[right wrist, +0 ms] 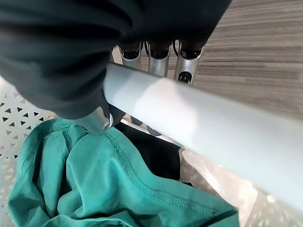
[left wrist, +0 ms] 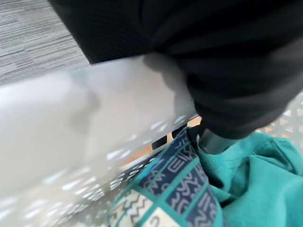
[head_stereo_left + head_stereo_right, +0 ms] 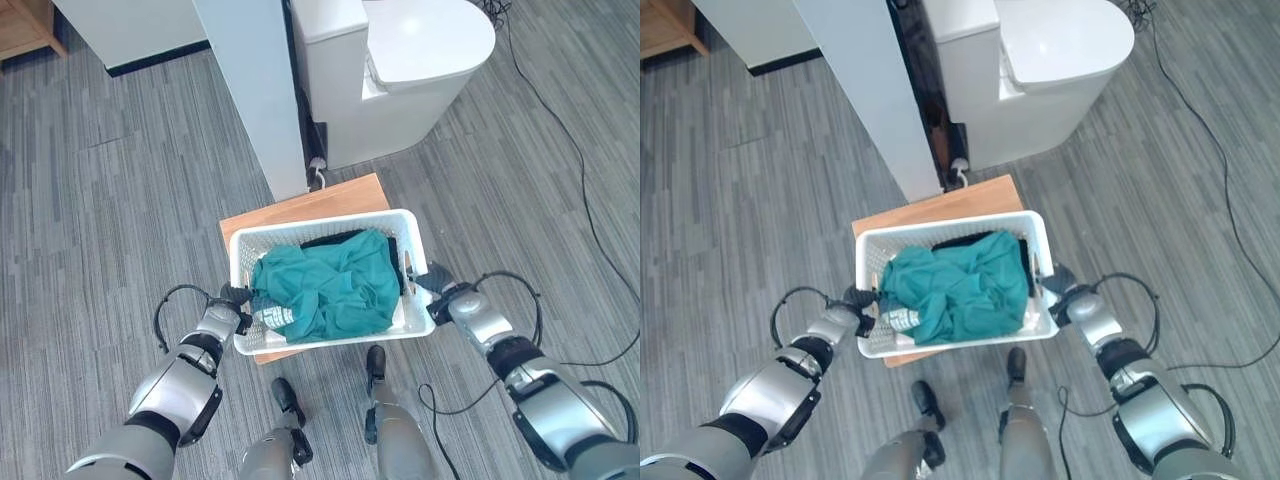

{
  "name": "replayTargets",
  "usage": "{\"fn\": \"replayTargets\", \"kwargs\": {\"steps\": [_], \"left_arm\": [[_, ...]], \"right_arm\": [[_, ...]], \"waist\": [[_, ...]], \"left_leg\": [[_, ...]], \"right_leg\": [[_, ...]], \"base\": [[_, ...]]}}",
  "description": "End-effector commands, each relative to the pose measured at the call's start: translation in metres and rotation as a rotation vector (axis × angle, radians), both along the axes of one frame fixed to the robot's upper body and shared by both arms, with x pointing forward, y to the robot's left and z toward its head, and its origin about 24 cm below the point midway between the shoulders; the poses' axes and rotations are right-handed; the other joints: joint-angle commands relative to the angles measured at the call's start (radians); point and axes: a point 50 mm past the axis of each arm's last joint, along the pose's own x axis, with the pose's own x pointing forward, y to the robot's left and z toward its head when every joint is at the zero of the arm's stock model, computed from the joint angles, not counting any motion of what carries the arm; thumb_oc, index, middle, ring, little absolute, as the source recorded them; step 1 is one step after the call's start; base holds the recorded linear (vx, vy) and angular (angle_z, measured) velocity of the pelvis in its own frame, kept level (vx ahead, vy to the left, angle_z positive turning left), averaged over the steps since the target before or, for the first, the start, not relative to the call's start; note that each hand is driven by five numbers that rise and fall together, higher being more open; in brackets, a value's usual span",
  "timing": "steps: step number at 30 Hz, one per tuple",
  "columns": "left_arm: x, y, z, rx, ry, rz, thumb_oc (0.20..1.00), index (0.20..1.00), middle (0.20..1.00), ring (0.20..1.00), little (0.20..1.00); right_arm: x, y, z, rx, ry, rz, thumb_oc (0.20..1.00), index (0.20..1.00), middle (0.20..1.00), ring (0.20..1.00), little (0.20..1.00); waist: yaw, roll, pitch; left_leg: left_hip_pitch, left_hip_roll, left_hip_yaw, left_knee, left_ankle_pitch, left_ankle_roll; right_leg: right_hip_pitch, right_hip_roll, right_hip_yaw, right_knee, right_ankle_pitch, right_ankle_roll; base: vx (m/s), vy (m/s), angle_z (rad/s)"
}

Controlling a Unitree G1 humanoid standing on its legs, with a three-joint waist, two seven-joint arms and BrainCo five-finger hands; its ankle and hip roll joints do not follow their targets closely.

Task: Grab the laundry basket,head to the washer,open it,put in the laundry and shut it.

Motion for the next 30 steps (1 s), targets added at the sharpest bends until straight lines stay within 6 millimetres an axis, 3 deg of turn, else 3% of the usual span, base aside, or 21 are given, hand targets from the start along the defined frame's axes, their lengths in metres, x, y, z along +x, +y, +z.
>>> {"fn": "replayTargets", "kwargs": {"steps": [1,2,6,10,14,17,19,21,24,30], "left_arm": [[-0.003,-0.049,-0.010,-0.118,0.040,-0.112,0.200,0.200,0.200,0.200,0.200],[-0.009,-0.055,-0.017,-0.219,0.048,-0.068,0.200,0.200,0.200,0.200,0.200],[-0.013,-0.063,-0.021,-0.315,0.031,-0.008,0.200,0.200,0.200,0.200,0.200],[-0.019,-0.090,-0.021,-0.690,-0.061,0.172,0.200,0.200,0.200,0.200,0.200],[-0.024,-0.095,-0.024,-0.741,-0.071,0.172,0.200,0.200,0.200,0.200,0.200],[-0.031,-0.099,-0.029,-0.927,-0.070,0.270,0.200,0.200,0.200,0.200,0.200],[-0.032,-0.101,-0.029,-0.945,-0.075,0.268,0.200,0.200,0.200,0.200,0.200],[-0.039,-0.112,-0.029,-1.068,-0.063,0.259,0.200,0.200,0.200,0.200,0.200],[-0.046,-0.114,-0.033,-1.042,-0.038,0.171,0.200,0.200,0.200,0.200,0.200],[-0.054,-0.089,-0.042,-0.948,-0.020,0.123,0.200,0.200,0.200,0.200,0.200]], "right_arm": [[0.018,0.058,0.028,0.290,-0.149,0.143,0.200,0.200,0.200,0.200,0.200],[0.010,0.060,0.017,0.540,-0.143,0.031,0.200,0.200,0.200,0.200,0.200],[0.003,0.067,0.008,0.766,-0.152,-0.069,0.200,0.200,0.200,0.200,0.200],[-0.014,0.055,-0.014,0.874,-0.219,-0.274,0.200,0.200,0.200,0.200,0.200],[-0.024,0.047,-0.025,0.848,-0.197,-0.305,0.200,0.200,0.200,0.200,0.200],[-0.037,0.041,-0.037,0.843,-0.171,-0.320,0.200,0.200,0.200,0.200,0.200],[-0.039,0.040,-0.039,0.850,-0.166,-0.327,0.200,0.200,0.200,0.200,0.200],[-0.053,0.035,-0.051,0.921,-0.135,-0.376,0.200,0.200,0.200,0.200,0.200],[-0.065,0.028,-0.061,0.901,-0.089,-0.364,0.200,0.200,0.200,0.200,0.200],[-0.086,0.015,-0.075,0.815,-0.006,-0.323,0.200,0.200,0.200,0.200,0.200]], "waist": [[0.000,0.009,-0.039],[0.002,0.012,-0.043],[0.005,0.021,-0.050],[0.015,0.044,-0.056],[0.019,0.049,-0.060],[0.024,0.054,-0.061],[0.023,0.056,-0.060],[0.020,0.065,-0.056],[0.021,0.069,-0.058],[0.039,0.071,-0.085]], "left_leg": [[0.030,0.080,-0.040,0.004,0.026,-0.081],[0.033,0.081,-0.044,0.004,0.030,-0.082],[0.040,0.080,-0.049,0.004,0.028,-0.082],[0.045,0.078,-0.064,0.004,0.026,-0.082],[0.051,0.079,-0.067,0.004,0.026,-0.084],[0.066,0.085,-0.083,0.004,0.028,-0.087],[0.071,0.087,-0.087,0.004,0.028,-0.088],[0.093,0.096,-0.102,0.004,0.031,-0.091],[0.113,0.103,-0.116,0.004,0.035,-0.094],[0.148,0.123,-0.141,0.004,0.051,-0.102]], "right_leg": [[0.005,-0.062,0.023,-0.002,0.013,0.101],[0.014,-0.063,0.015,-0.002,0.011,0.099],[0.027,-0.063,0.008,-0.002,0.006,0.097],[0.048,-0.065,-0.008,-0.002,-0.006,0.096],[0.060,-0.064,-0.018,-0.002,-0.009,0.095],[0.092,-0.058,-0.028,0.008,-0.027,0.087],[0.099,-0.058,-0.030,0.011,-0.031,0.086],[0.120,-0.052,-0.035,0.047,-0.062,0.078],[0.145,-0.045,-0.044,0.069,-0.087,0.071],[0.196,-0.022,-0.078,0.101,-0.135,0.055]], "base": [[-0.01,-0.026,-0.05],[0.00,-0.016,-0.05],[0.00,0.001,0.05],[0.01,0.007,0.07],[0.01,-0.007,0.06],[0.03,-0.031,0.04],[0.03,-0.028,0.14],[0.05,-0.050,0.19],[0.04,-0.047,0.19],[0.03,-0.062,0.20]]}}
